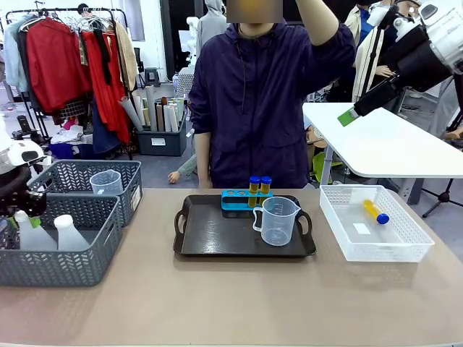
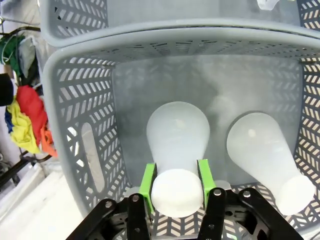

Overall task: Prepare the laboratory tools.
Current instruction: Pick up one Small flask and place it on the Handle tray.

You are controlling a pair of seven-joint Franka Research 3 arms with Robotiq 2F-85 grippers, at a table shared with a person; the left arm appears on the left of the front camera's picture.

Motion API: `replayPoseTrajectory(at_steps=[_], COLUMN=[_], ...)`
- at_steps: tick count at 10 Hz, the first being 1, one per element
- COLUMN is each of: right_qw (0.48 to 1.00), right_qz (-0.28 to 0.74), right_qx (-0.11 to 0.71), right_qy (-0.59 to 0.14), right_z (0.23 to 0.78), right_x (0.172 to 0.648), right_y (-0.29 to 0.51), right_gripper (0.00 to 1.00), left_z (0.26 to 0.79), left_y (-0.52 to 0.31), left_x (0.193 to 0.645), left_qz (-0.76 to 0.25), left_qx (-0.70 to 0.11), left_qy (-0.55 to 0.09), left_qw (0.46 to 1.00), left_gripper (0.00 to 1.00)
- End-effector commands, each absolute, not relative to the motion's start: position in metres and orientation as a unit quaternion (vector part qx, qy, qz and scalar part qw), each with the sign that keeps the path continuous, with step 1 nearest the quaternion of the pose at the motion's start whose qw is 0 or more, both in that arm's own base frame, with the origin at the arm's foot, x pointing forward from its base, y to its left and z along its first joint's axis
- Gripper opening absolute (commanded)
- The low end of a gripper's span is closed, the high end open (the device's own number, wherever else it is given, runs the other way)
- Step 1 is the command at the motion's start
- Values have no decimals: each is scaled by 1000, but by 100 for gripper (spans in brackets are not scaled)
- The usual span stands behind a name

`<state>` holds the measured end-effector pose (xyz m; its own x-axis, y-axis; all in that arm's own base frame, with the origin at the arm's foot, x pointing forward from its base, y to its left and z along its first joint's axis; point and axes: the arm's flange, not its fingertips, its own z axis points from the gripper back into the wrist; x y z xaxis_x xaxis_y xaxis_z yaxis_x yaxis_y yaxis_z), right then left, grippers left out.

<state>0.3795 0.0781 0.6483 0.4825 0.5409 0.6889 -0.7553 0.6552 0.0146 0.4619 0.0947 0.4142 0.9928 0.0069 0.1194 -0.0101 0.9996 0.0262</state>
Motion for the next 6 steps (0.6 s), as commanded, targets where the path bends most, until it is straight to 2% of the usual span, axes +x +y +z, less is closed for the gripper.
replayPoseTrajectory(at_steps=[1,6], right_qw=[841,841], right_qz=[385,385], right_qx=[171,171], right_qy=[-338,-338], right_z=[649,649], right_x=[380,380], right_y=[78,78], right_gripper=[100,100], left_z=[416,414], left_y=[97,95], left_x=[460,462], left_qz=[4,4], left_qx=[6,13], left_qy=[-70,-60], left_qw=[998,998], left_gripper=[0,0])
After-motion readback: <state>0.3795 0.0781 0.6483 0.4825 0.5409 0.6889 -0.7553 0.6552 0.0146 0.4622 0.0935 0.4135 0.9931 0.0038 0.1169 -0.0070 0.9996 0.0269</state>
